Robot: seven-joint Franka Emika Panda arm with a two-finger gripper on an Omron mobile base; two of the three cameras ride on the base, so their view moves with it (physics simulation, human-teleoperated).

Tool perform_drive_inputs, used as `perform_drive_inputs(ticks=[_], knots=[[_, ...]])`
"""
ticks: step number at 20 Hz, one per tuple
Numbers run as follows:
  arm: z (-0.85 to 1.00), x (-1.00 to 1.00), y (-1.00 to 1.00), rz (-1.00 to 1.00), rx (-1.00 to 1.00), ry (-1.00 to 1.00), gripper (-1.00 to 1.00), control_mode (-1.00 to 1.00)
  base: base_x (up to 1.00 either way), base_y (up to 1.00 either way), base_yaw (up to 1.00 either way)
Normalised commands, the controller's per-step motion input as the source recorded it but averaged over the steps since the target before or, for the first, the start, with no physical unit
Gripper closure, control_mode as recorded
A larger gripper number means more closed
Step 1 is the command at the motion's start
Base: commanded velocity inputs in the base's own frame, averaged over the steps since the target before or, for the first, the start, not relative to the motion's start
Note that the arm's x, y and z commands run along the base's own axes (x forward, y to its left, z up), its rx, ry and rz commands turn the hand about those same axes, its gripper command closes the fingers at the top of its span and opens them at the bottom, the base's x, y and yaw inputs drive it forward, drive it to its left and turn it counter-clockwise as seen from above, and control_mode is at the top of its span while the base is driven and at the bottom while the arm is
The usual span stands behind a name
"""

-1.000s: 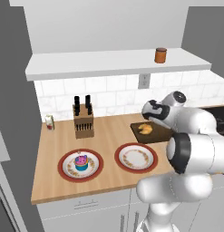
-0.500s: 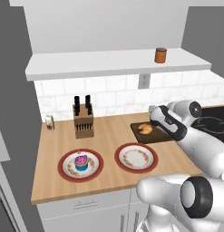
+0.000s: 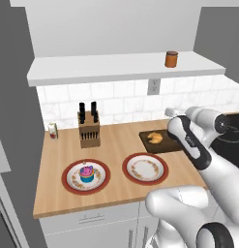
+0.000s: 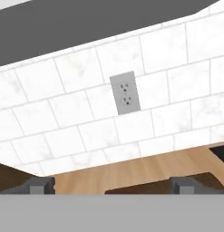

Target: From the different types of pastries on the counter, select a croissant and place it on the cutting board. Then retrieve a jar of jam from the cabinet and place it alongside the croissant on the cutting board.

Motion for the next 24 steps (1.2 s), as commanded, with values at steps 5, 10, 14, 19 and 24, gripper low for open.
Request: perform_drive_inputs(ticks=[5,10,14,19,24], knots=[[0.75,-0.39,0.00,0.00,0.01,-0.06,-1.00,-1.00,0.00,0.00,0.00],[0.03,-0.07,0.00,0.00,0.00,-0.01,-1.00,-1.00,0.00,0.00,0.00],[0.58,-0.74,-0.07,-0.04,0.00,-0.02,-1.00,-1.00,0.00,0.00,0.00],[0.94,-0.55,-0.01,-0.09,0.00,0.00,-1.00,-1.00,0.00,0.00,0.00],[1.00,-0.44,-0.08,-0.11,0.00,0.08,-1.00,-1.00,0.00,0.00,0.00]])
